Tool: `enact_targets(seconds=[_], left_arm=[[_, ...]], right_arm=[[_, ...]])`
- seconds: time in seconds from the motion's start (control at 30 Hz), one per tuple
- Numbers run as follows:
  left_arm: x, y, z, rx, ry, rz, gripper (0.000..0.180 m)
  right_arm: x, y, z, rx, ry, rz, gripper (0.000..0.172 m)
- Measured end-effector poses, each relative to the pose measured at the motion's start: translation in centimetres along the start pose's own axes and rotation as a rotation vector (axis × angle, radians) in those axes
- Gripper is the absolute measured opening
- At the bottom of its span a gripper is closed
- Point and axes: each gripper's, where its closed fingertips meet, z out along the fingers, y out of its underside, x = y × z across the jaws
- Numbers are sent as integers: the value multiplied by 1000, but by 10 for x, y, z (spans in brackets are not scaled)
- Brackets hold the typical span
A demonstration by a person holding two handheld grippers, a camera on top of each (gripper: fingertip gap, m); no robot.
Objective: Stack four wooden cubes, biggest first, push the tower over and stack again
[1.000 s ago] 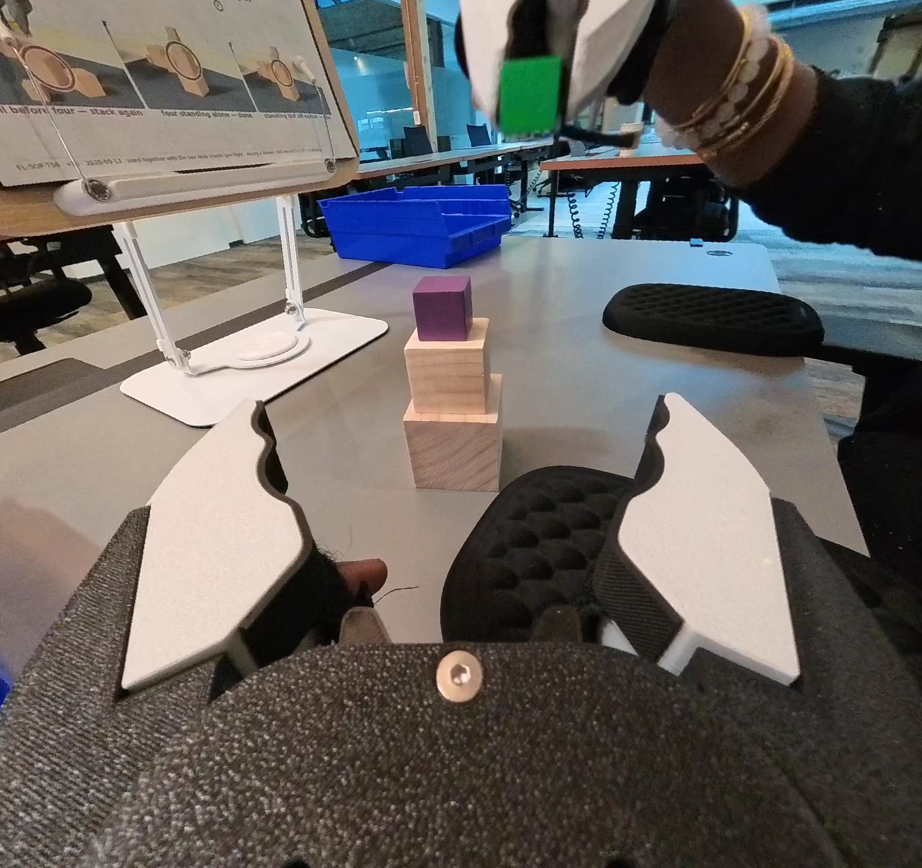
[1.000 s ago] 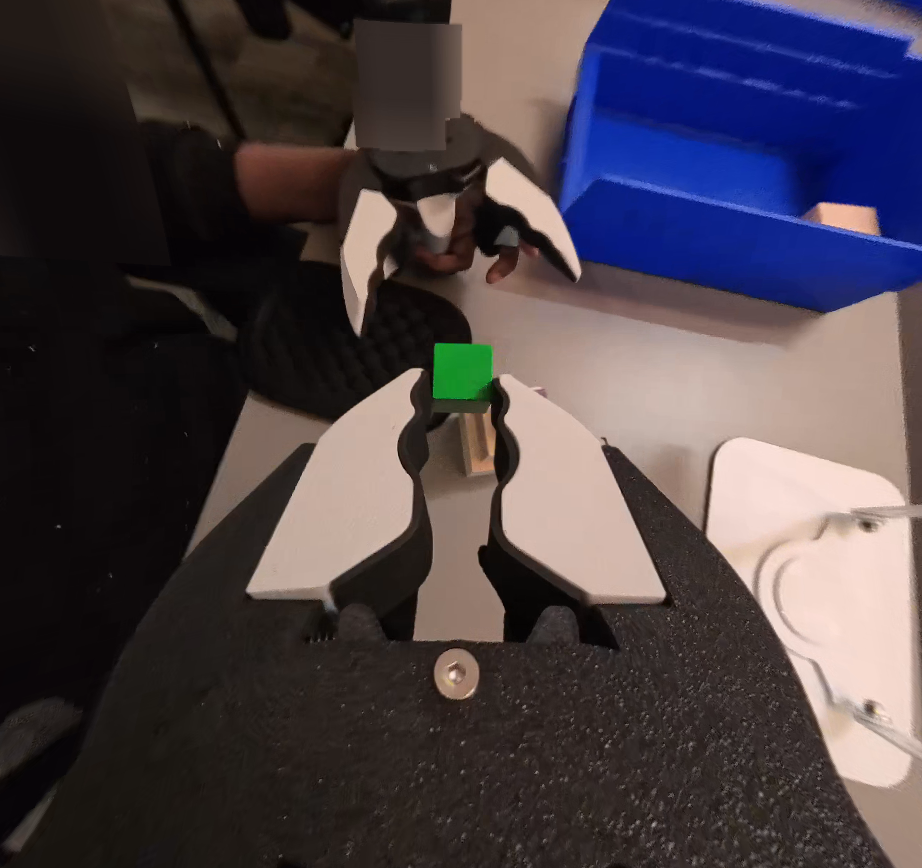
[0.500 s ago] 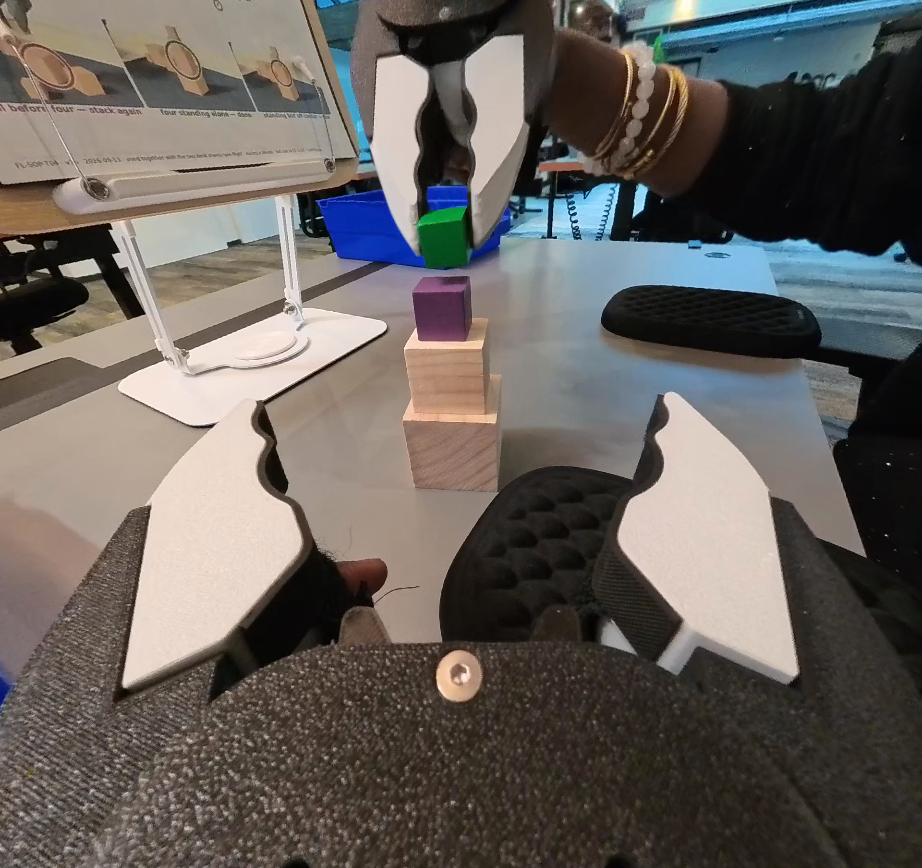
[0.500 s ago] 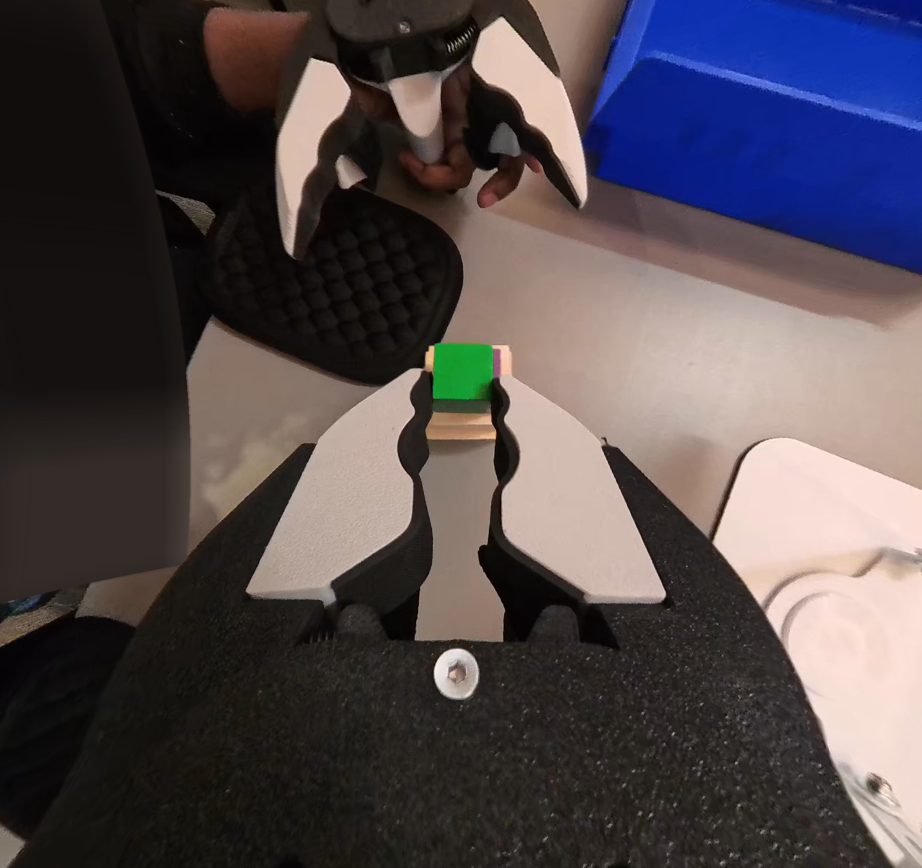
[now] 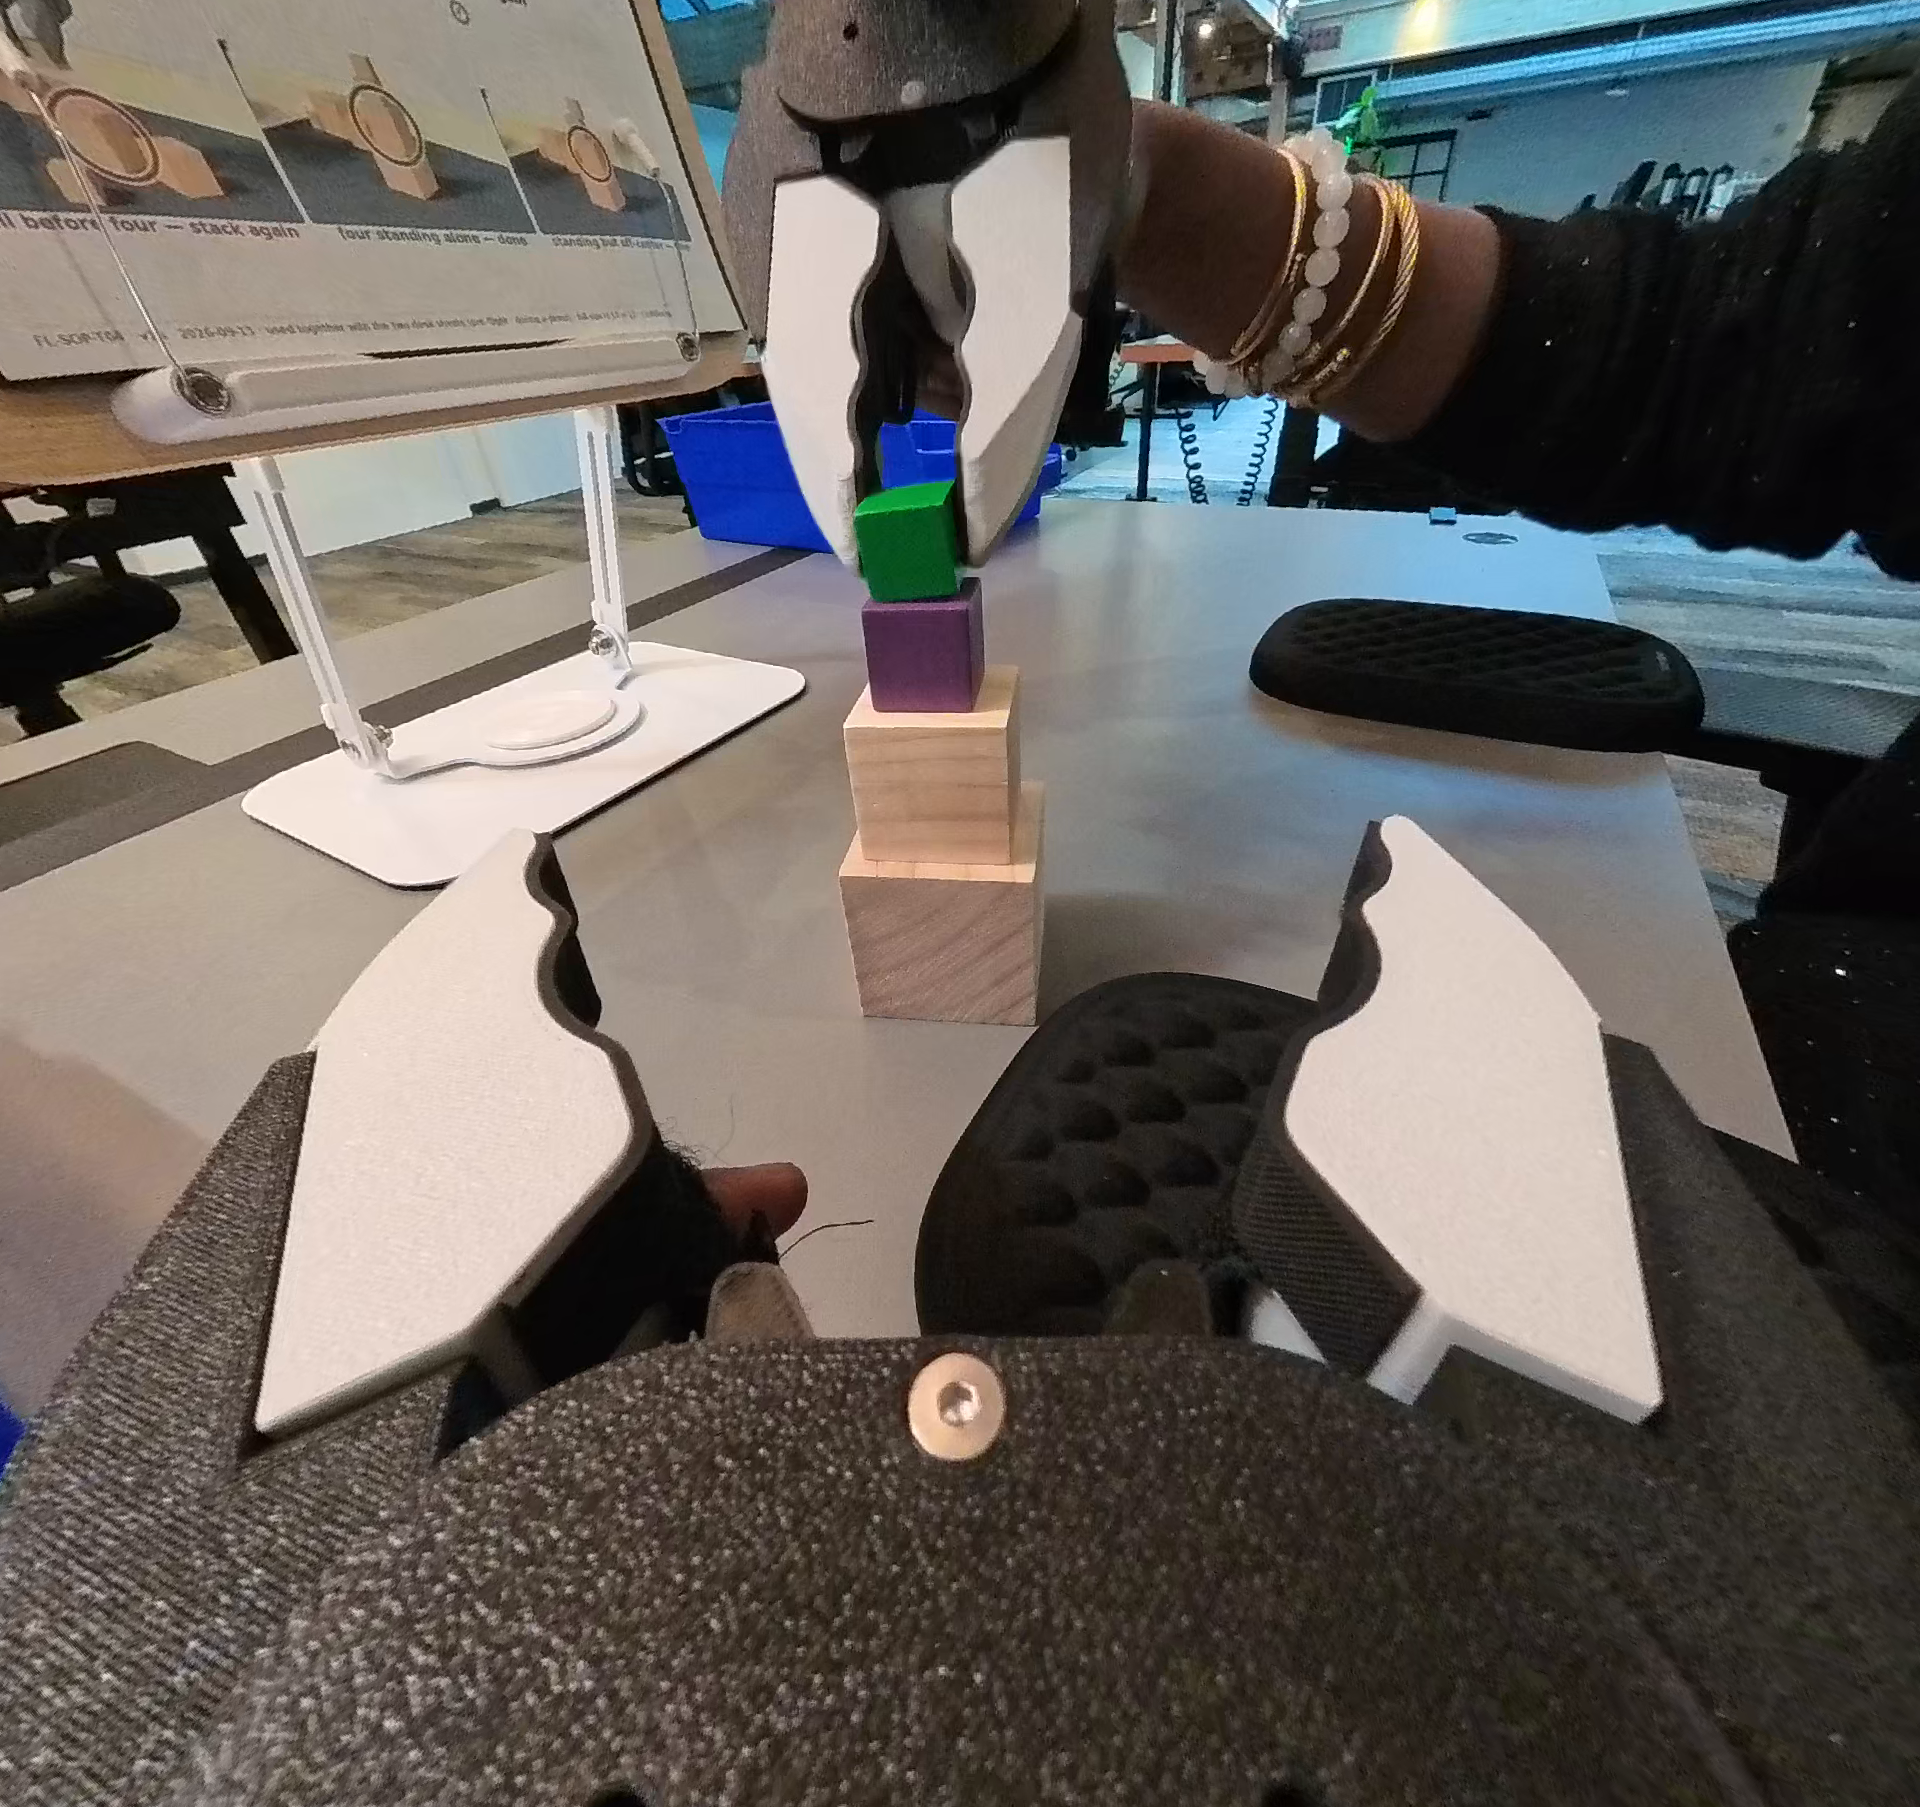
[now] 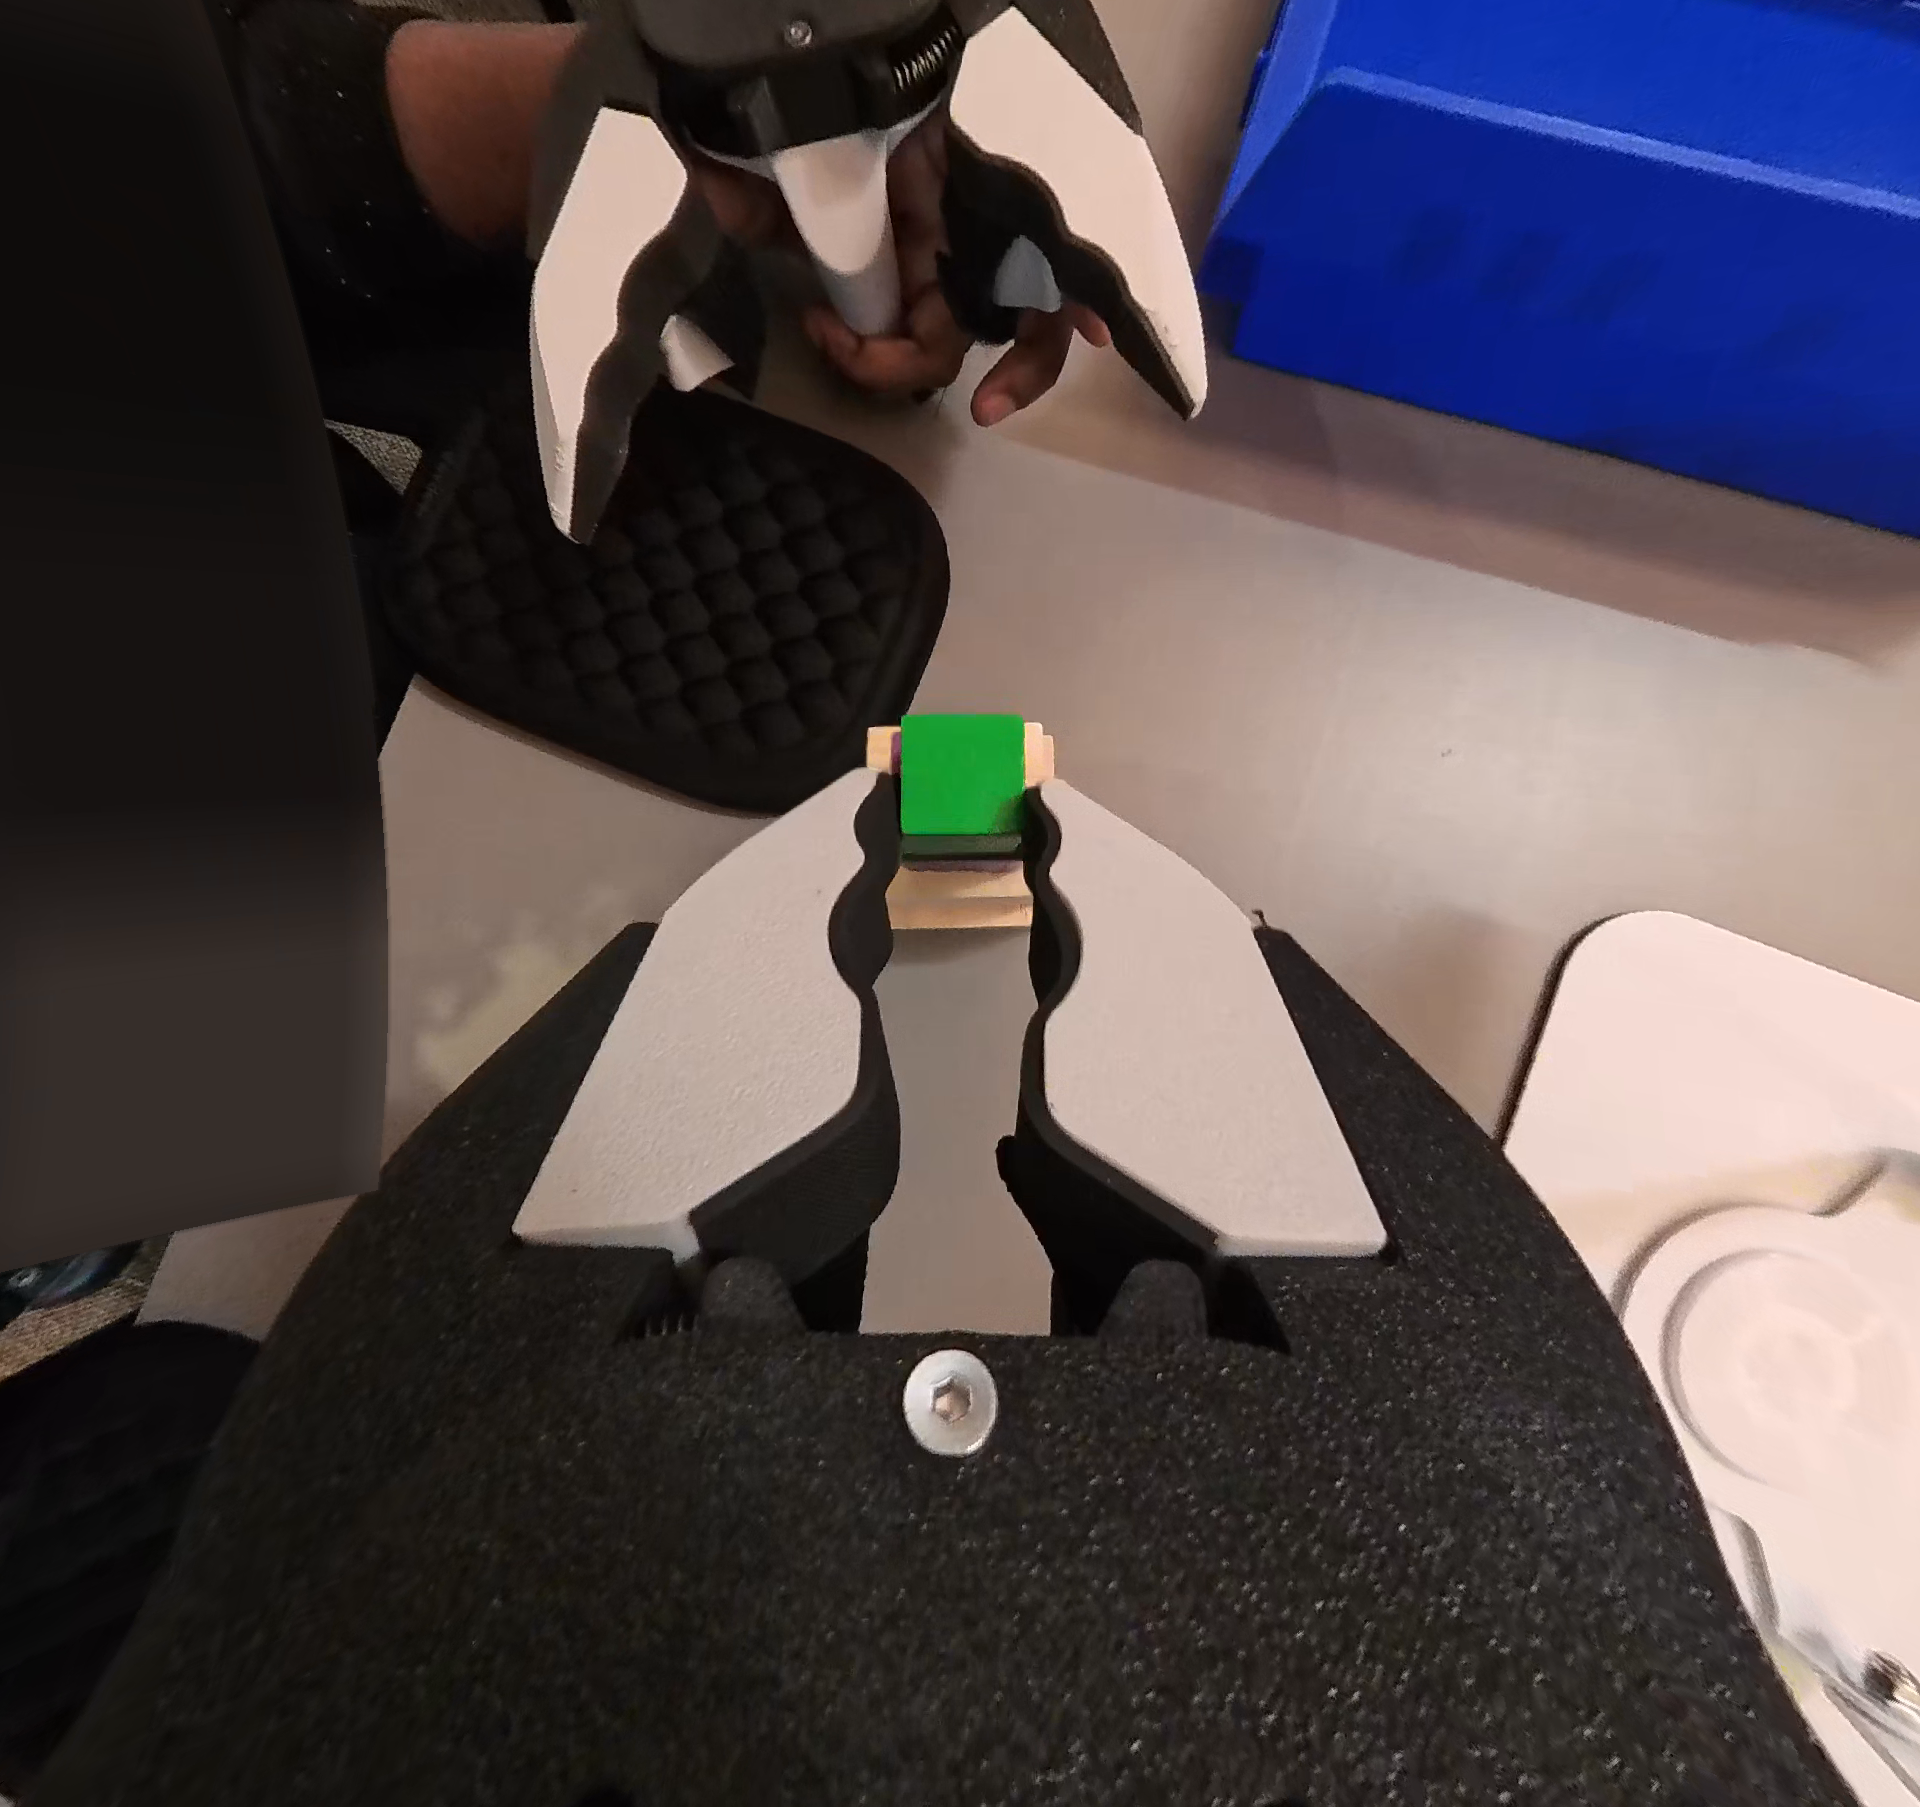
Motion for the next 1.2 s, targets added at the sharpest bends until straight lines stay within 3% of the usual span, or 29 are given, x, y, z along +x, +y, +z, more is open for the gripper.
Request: enact_targets(seconds=[0.2, 0.33, 0.63, 0.8, 0.9, 0.97, 1.07, 1.17, 1.2], left_arm=[[0, 0, 0, -1, 1, 1, 137], [0, 0, 0, -2, 2, -1, 137], [0, 0, 0, -1, 1, -2, 137], [0, 0, 0, 1, 0, -2, 137], [-1, 0, 0, 2, -3, -4, 137], [-1, 0, 0, 2, -2, -4, 137], [-1, 0, 0, 1, -3, -2, 137], [0, 0, 0, 1, -4, 1, 137], [-1, 0, 0, 1, -6, 1, 137]], right_arm=[[0, 3, 0, -3, -8, 15, 23], [-1, -1, -2, 20, -14, 5, 35], [-6, -4, -2, 39, -10, 0, 26], [-2, -6, -7, 68, 41, 6, 36], [-2, -10, -18, 186, 107, 23, 57], [-7, -9, -24, 295, 164, 16, 81], [-10, 2, -28, 424, 304, 8, 115], [-22, 15, -31, 512, 379, 31, 142], [-27, 20, -32, 534, 382, 55, 144]])
